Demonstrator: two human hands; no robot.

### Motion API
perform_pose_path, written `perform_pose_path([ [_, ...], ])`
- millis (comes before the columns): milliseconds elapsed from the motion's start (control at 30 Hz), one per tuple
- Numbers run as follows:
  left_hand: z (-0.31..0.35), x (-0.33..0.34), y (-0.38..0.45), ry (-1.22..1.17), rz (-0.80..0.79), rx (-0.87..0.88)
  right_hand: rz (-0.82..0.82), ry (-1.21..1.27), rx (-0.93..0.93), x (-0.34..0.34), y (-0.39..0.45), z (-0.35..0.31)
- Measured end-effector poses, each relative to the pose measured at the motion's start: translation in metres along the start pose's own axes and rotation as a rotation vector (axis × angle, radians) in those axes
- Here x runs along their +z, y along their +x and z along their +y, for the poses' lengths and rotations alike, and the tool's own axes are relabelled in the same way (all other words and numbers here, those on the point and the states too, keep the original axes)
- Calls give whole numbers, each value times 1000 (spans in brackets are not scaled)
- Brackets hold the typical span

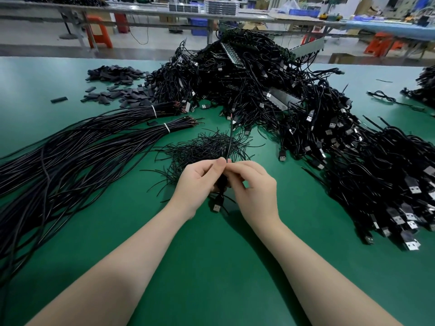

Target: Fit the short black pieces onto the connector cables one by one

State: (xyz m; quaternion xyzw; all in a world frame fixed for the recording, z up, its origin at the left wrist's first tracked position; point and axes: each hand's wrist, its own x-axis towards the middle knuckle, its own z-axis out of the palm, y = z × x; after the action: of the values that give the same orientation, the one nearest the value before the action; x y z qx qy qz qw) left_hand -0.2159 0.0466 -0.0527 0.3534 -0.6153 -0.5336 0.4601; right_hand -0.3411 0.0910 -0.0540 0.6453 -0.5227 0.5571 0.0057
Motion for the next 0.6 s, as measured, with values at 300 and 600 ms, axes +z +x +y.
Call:
perform_pose_path([
  [300, -2, 0, 2, 4, -8, -46, -17, 89, 161, -3, 2, 1],
  [600, 0, -2, 3, -123, -5, -89, -38, 187, 304, -5, 6, 1],
])
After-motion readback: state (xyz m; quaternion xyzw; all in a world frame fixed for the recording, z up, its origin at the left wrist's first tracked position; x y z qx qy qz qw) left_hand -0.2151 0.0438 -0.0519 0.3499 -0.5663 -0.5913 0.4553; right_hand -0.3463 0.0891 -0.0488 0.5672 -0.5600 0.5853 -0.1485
